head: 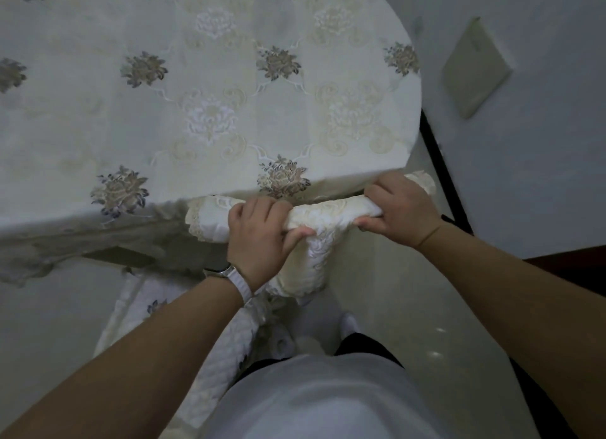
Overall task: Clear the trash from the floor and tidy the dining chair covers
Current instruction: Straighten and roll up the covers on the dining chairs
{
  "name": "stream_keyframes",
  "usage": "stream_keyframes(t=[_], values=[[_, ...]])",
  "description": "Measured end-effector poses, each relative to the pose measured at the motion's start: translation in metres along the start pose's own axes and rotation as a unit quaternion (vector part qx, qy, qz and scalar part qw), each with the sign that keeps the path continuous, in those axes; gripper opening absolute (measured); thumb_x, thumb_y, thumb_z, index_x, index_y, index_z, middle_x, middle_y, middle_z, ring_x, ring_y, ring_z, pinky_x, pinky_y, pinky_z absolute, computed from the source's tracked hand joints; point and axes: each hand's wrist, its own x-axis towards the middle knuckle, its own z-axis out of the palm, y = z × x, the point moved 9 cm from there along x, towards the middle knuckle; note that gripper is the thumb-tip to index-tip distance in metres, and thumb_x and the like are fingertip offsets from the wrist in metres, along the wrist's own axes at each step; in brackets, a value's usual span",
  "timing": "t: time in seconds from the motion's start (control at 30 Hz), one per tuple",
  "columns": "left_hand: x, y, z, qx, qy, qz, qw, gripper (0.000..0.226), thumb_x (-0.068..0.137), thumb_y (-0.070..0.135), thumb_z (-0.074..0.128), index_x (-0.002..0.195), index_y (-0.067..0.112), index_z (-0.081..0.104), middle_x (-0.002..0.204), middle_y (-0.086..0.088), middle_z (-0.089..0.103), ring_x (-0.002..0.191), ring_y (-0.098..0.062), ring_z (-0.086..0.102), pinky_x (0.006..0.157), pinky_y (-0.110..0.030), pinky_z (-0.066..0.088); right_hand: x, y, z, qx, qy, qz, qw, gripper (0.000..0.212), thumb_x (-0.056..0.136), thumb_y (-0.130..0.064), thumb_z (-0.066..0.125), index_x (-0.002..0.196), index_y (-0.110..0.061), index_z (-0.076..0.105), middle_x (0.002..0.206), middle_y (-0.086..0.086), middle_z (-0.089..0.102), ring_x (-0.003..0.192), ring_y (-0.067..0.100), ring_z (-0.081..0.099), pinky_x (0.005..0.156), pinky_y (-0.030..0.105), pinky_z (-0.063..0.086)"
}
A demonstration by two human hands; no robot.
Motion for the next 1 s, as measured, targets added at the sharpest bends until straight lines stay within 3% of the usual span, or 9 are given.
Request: stream_keyframes(t=[0.3,0.43,0.53,0.6,0.77,1.0], values=[[-0.013,0.002,0.011,-0.001,-0.074,-0.031,0.997,0.065,0.093,0.071,0.031,0.102,0.015,0.064,0.101,-0.006,0.061,0.099,-0.023,0.048,0.087,-0.040,0.030,-0.011,-0.001,0.009,0.040,-0.010,-0.006,0.999,0.065,0.088,-0.068,0.047,0.080,-0.006,0.064,0.076,0.012,0.055,0.069,0.030,0.051,0.060,0.039,0.043],[-0.015,0.005,0.009,0.013,-0.096,-0.058,0.994,0.067,0.094,0.069,0.029,0.105,0.013,0.064,0.104,-0.009,0.061,0.101,-0.028,0.052,0.088,-0.043,0.035,-0.010,-0.004,0.005,0.050,-0.024,-0.002,0.998,0.064,0.088,-0.069,0.043,0.083,-0.009,0.065,0.078,0.010,0.056,0.072,0.029,0.052,0.064,0.036,0.039],[-0.018,0.013,0.004,0.016,-0.099,-0.091,0.991,0.060,0.095,0.061,0.038,0.109,0.009,0.065,0.107,-0.012,0.063,0.101,-0.032,0.057,0.091,-0.046,0.042,-0.011,-0.007,0.005,0.063,-0.062,0.012,0.996,0.059,0.085,-0.066,0.045,0.091,-0.012,0.066,0.083,0.008,0.059,0.077,0.029,0.055,0.070,0.035,0.035],[-0.022,0.018,-0.001,0.015,-0.100,-0.122,0.987,0.053,0.094,0.052,0.047,0.113,0.006,0.064,0.112,-0.013,0.064,0.105,-0.033,0.058,0.095,-0.045,0.043,-0.011,-0.011,0.004,0.088,-0.078,0.014,0.993,0.053,0.085,-0.061,0.048,0.097,-0.013,0.066,0.089,0.008,0.061,0.083,0.030,0.057,0.075,0.036,0.041],[-0.043,0.039,-0.028,0.013,-0.072,-0.185,0.980,0.045,0.092,0.037,0.055,0.124,0.006,0.063,0.129,-0.013,0.061,0.121,-0.028,0.054,0.105,-0.041,0.040,-0.003,-0.045,-0.008,0.114,-0.108,-0.047,0.986,0.048,0.087,-0.051,0.048,0.112,-0.013,0.064,0.106,0.008,0.063,0.095,0.030,0.056,0.079,0.040,0.046],[-0.109,0.051,-0.097,0.080,-0.040,-0.240,0.967,0.044,0.092,0.033,0.058,0.131,0.012,0.059,0.140,-0.007,0.055,0.129,-0.026,0.049,0.105,-0.051,0.041,0.009,-0.121,-0.023,0.126,-0.108,-0.159,0.973,0.049,0.087,-0.047,0.048,0.115,-0.009,0.063,0.117,0.011,0.062,0.106,0.032,0.057,0.086,0.042,0.045]])
